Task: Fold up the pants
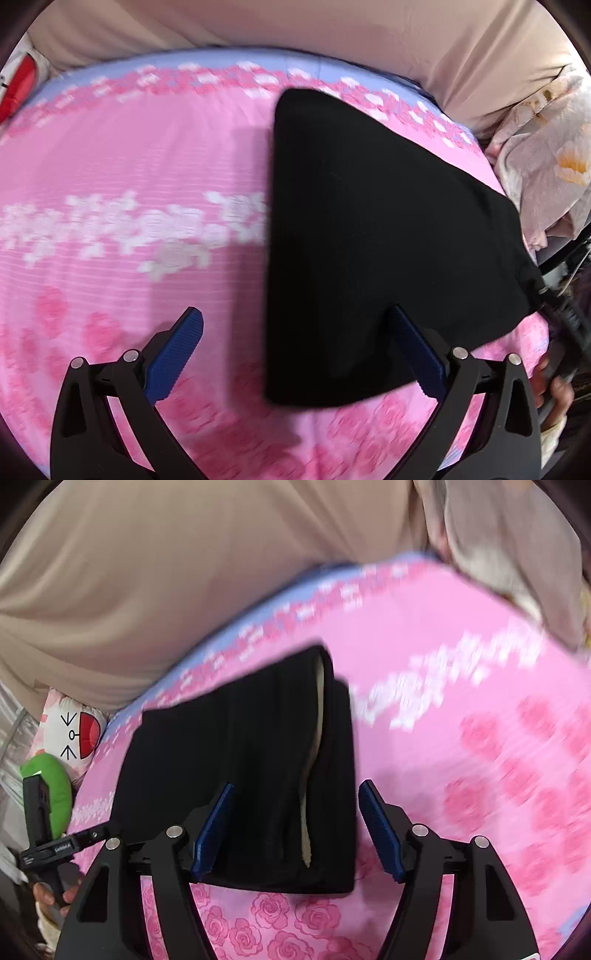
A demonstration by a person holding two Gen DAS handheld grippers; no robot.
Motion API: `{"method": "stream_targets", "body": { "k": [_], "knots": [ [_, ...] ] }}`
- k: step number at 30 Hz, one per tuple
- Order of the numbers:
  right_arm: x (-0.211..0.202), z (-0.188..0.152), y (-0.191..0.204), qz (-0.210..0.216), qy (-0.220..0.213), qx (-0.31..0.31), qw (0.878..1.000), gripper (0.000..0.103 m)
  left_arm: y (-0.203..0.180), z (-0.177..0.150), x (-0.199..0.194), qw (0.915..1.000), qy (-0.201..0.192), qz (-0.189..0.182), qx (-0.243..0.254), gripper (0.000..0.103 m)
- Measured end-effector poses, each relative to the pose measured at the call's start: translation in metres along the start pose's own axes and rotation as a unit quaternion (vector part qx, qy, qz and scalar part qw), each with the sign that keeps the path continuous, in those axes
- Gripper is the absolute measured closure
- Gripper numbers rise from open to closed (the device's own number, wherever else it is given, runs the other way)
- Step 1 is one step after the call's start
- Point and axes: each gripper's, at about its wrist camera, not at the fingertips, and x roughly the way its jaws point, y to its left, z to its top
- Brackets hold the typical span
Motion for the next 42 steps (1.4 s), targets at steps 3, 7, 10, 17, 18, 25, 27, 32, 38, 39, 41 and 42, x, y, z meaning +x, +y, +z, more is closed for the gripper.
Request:
{"method": "stream_targets", "body": {
  "k": [3,7,10,17,18,25,27,32,38,39,41,42],
  "knots": [
    [0.015,-0.007,-0.004,0.016,0.013,0.016,1.000,0.028,-0.002,0.007,0.020,0.9992,0.008,-0.038,-0.006,0.005],
    [0.017,-0.008,-0.004,0.025,0.006,0.026,0.999,0.043,-0.008,0.011,0.020,0.9976,-0.018,-0.065,0.013,0.038],
    [0.009,-0.008,0.014,0.030,0.002,0.018,0.999,0.062,-0.006,0.013,-0.006,0.9963,-0.049,-0.067,0.021,0.074],
    [-0.023,-0.021,0.102,0.072,-0.015,-0.067,0.995,0.063,0.030,-0.011,-0.089,0.9934,-0.109,0.009,0.036,0.090],
    [-0.019,-0.028,0.106,0.072,-0.007,-0.071,0.995,0.062,0.036,-0.018,-0.098,0.9912,-0.123,0.036,0.035,0.089],
    [0.001,-0.048,0.047,-0.004,0.017,0.014,1.000,0.038,0.076,-0.045,-0.065,0.9960,-0.056,0.070,-0.004,0.063],
    [-0.013,-0.041,0.051,-0.009,0.006,0.012,1.000,0.036,0.075,-0.046,-0.062,0.9978,-0.054,0.035,-0.012,0.033],
    [-0.005,-0.035,0.060,-0.017,0.016,-0.014,1.000,0.023,0.072,-0.025,-0.043,0.9953,-0.057,-0.064,-0.045,0.009],
    [0.027,-0.035,0.054,0.019,0.045,0.003,0.999,0.025,0.062,-0.013,-0.007,0.9840,0.001,-0.163,-0.072,0.008],
    [0.027,-0.035,0.056,0.018,0.041,0.000,0.999,0.030,0.060,-0.013,-0.005,0.9850,-0.007,-0.159,-0.066,0.009],
    [0.028,-0.035,0.057,0.030,0.040,0.002,0.999,0.053,0.051,-0.010,-0.001,0.9890,-0.018,-0.139,-0.048,0.028],
    [0.025,-0.035,0.060,0.033,0.040,0.003,0.999,0.056,0.049,-0.009,-0.002,0.9909,-0.028,-0.124,-0.045,0.053]
  ]
}}
